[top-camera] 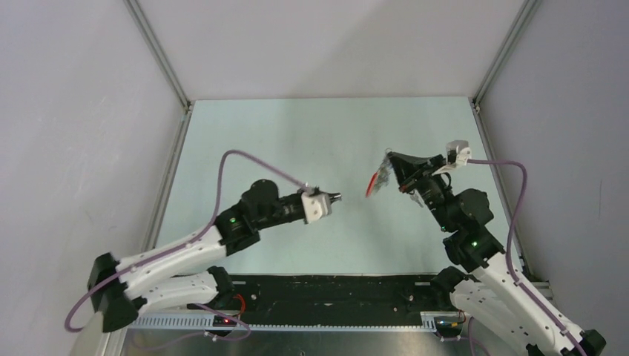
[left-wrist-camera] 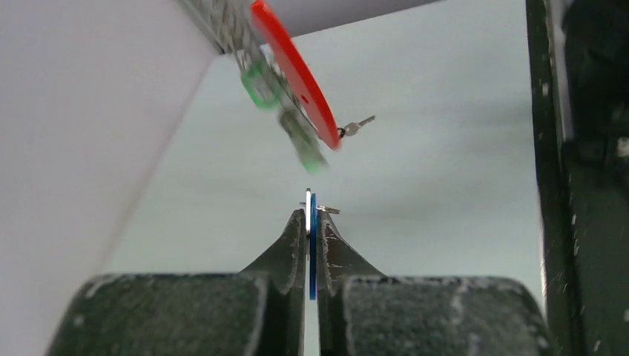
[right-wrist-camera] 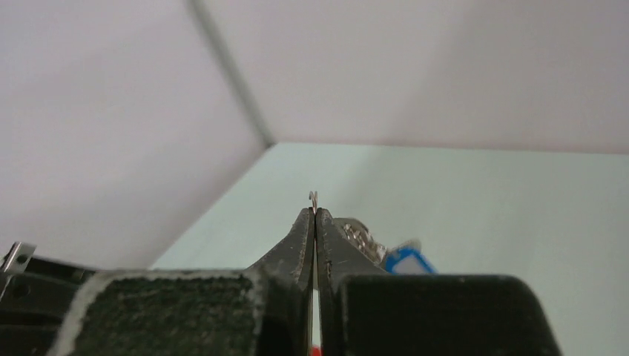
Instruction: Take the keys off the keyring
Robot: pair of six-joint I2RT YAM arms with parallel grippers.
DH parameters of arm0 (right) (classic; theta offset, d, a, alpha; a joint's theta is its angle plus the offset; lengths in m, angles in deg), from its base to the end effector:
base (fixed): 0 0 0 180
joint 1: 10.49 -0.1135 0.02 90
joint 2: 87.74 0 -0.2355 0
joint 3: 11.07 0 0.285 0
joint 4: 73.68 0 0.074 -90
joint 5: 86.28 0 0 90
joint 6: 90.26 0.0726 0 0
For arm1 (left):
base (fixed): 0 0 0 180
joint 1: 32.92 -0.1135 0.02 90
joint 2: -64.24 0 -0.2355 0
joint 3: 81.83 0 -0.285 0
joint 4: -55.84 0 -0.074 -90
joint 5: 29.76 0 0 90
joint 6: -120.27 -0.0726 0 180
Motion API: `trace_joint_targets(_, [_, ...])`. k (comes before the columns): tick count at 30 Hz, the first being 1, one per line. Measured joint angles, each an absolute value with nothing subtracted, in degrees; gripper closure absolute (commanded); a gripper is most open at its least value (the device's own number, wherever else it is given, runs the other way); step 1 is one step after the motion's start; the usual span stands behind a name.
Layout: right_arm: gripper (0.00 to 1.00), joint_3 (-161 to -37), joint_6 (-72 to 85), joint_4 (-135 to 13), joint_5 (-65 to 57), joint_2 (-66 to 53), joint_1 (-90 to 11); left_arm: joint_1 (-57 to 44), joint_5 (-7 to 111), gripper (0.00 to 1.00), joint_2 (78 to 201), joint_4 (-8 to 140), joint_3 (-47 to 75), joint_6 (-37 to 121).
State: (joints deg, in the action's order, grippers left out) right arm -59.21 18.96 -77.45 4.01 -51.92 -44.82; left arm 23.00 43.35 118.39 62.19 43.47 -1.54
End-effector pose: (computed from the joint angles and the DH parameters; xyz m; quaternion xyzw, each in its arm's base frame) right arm 0.2053 0.1397 0.3528 -0.0770 0.5962 0.3586 0.7141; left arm 0.1561 -0.2684 0.2926 0.5796 0.4609 -0.2451 0.6258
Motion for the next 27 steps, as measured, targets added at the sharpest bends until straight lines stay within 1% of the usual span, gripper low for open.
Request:
trace_joint_targets(4, [1.00, -62.56, 12.93, -71.28, 16.71, -52.62, -44.43, 23.22, 49.50, 1.00, 129.48, 55.35, 41.44, 15.05])
trace_joint_targets(7, [1.00, -65.18, 9.61, -68.66, 25.47, -52.69, -44.36, 23.20, 52.12, 1.00, 141.50, 53.31, 35.10, 25.67])
trace_joint_targets(14, [1.00, -70.75, 3.64, -67.57, 40.64, -54.33, -44.34, 23.22, 48.16, 1.00, 166.17, 50.93, 16.09, 43.15])
trace_joint_targets(18, [1.00, -72.02, 1.41, -67.96, 46.44, -55.92, -44.34, 23.22, 45.63, 0.99, 177.76, 49.88, 7.23, 49.97])
trace_joint_targets(23, [1.00, -72.11, -1.54, -68.92, 49.93, -56.86, -44.32, 23.22, 43.62, 0.98, 188.91, 50.19, -1.16, 56.07])
trace_joint_targets(25, [1.00, -72.11, -2.48, -69.34, 50.48, -57.06, -44.32, 23.22, 42.98, 0.97, 192.71, 50.36, -4.76, 58.65])
trace_joint_targets(27, [1.00, -72.11, -3.05, -69.71, 50.78, -57.19, -44.27, 23.22, 42.41, 0.92, 195.51, 50.30, -7.43, 60.81])
